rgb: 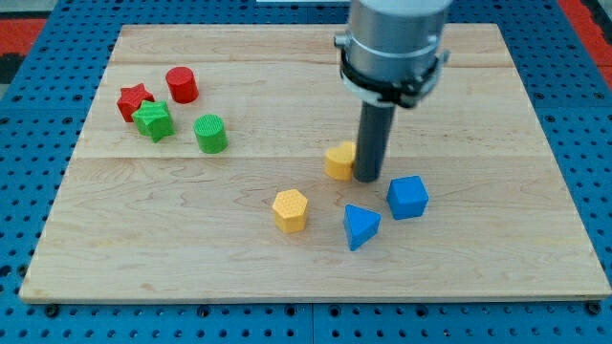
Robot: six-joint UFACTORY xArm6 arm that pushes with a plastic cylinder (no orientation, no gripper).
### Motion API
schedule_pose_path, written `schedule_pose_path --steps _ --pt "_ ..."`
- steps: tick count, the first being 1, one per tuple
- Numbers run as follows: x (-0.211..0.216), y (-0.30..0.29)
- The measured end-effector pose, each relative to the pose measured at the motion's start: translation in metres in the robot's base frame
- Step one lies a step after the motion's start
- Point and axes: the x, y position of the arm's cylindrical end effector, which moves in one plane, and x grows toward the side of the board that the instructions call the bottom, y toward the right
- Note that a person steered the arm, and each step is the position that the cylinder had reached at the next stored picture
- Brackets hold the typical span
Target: Slide the yellow heart towards the top left
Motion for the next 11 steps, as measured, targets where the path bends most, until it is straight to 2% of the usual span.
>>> schedule_pose_path --steps 1,2,4,7,9,11 --pt "-0.029 -0.033" --pt "-0.01 0.004" --pt "-0.008 0.0" --pt "-0.043 -0.072" --pt "-0.033 -0.087" --pt "-0.096 -0.105"
